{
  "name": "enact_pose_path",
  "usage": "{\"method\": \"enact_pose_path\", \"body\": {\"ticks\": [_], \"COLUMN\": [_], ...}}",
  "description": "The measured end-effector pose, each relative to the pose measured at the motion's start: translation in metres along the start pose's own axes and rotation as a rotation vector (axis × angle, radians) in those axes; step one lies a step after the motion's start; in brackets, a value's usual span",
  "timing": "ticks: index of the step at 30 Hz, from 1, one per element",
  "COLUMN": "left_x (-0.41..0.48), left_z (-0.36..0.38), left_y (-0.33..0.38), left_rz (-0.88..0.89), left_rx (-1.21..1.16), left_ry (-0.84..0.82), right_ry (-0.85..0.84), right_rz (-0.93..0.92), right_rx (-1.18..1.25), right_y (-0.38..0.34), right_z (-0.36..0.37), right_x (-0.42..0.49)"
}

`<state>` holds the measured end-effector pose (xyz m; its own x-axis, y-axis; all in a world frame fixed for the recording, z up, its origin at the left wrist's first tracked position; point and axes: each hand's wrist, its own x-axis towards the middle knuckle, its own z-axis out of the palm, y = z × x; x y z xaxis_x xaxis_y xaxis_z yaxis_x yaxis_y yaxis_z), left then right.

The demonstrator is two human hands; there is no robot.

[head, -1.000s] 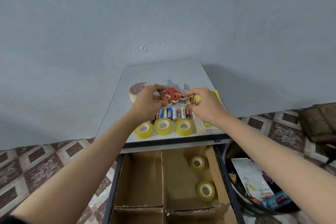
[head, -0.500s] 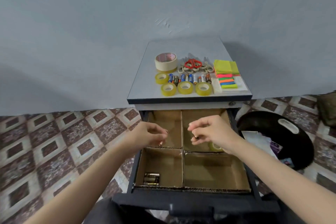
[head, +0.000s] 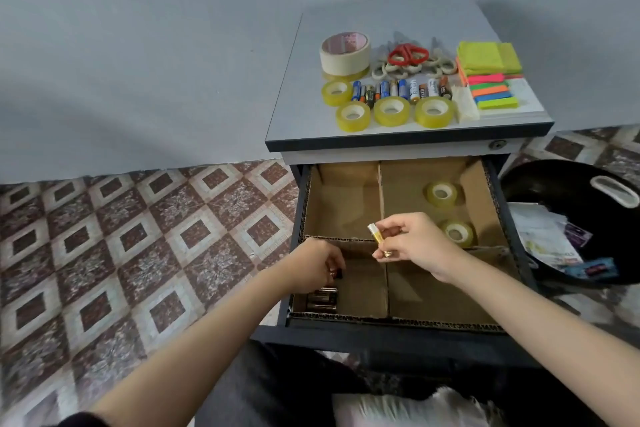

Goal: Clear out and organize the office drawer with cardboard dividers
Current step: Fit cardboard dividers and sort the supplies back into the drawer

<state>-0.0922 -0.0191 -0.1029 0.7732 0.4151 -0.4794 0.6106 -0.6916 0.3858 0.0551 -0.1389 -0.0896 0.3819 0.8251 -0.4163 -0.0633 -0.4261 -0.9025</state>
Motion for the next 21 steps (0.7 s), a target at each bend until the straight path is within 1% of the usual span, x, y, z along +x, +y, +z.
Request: {"method": "enact_pose_path", "body": {"ticks": [5, 8, 15, 21], "left_x": [0.019, 0.027, 0.037, 0.037], "left_z": [0.015, 0.022, 0.025, 0.026], "left_y": [-0.005, -0.008, -0.014, -0.016], "left_rz": [0.003, 0.002, 0.002, 0.021], "left_rx": [0.208, 0.285, 0.348, 0.407], "left_ry": [-0.048, -0.051, -0.099, -0.089], "right_ry": [-0.003, -0.015, -0.036, -0.036], "right_rz": [0.061, 0.065, 0.061, 0.057], "right_rx": [0.041, 0.068, 0.090, 0.097], "right_y": [0.009, 0.011, 0.013, 0.012], "right_z": [-0.003, -0.005, -0.006, -0.006], "right_x": [0.012, 0.013, 0.013, 0.012]}}
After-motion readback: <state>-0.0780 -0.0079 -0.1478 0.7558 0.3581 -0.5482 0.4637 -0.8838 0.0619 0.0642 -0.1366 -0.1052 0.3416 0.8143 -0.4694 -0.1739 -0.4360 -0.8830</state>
